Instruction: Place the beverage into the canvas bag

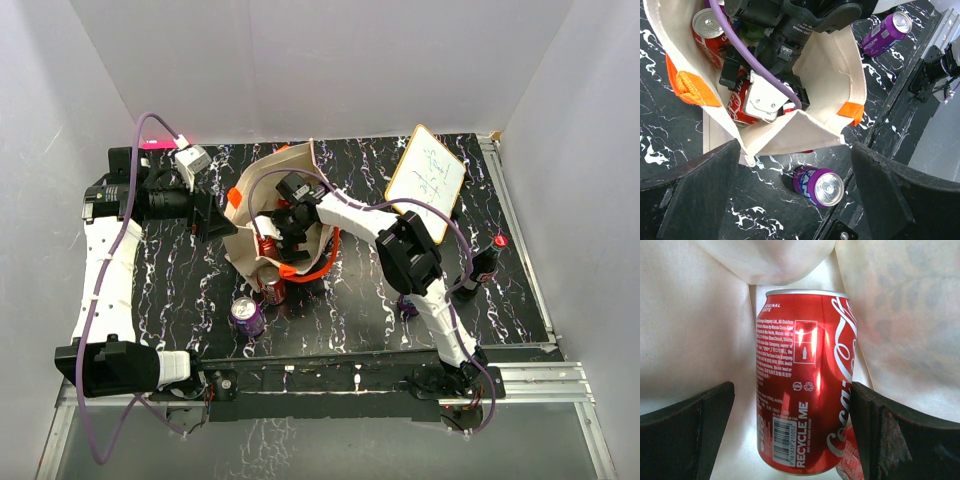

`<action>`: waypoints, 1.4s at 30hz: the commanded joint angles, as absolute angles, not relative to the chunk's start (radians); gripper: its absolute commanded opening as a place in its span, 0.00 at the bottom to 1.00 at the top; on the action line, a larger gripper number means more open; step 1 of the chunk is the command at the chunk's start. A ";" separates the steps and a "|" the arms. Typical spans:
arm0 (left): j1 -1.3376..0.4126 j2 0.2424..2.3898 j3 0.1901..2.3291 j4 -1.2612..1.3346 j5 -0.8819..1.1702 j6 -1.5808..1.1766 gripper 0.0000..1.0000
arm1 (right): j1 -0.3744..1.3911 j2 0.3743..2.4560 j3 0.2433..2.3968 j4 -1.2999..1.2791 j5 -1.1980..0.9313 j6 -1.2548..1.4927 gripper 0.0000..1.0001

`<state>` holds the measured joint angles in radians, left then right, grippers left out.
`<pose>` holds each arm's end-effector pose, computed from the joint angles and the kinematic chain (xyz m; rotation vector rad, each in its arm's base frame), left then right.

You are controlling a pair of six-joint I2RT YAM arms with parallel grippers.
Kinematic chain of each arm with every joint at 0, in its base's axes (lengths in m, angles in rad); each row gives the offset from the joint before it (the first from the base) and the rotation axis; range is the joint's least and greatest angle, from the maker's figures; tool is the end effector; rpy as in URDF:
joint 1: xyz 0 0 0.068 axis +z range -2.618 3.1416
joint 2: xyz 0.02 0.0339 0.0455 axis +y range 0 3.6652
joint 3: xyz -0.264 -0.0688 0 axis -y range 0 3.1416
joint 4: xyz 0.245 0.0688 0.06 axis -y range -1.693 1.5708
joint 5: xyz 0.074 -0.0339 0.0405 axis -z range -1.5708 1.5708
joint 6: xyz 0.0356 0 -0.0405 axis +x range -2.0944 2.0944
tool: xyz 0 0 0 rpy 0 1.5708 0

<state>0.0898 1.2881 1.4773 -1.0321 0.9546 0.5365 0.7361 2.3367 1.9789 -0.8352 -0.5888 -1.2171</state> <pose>0.2403 -0.0075 0.4014 0.8554 1.9265 -0.7749 0.3511 0.3448 0.1779 -2.2123 1.3150 0.6396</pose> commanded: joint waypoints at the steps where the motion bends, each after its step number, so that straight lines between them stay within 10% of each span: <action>1: 0.099 1.275 1.488 -1.051 0.982 0.538 0.91 | 0.735 2.418 1.925 -0.983 -0.526 -1.204 1.00; 26: 0.098 1.285 1.501 -1.010 1.024 0.538 0.91 | 0.715 2.200 2.088 -0.891 -0.715 -0.916 0.08; 42: 0.098 1.258 1.454 -0.755 1.022 0.367 0.89 | 0.638 2.071 2.055 -0.599 -0.783 -0.558 0.08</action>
<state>0.0906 1.2892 1.4696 -0.8433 0.9955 0.4324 0.6720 2.1883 2.0457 -0.8051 -0.7021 -0.7151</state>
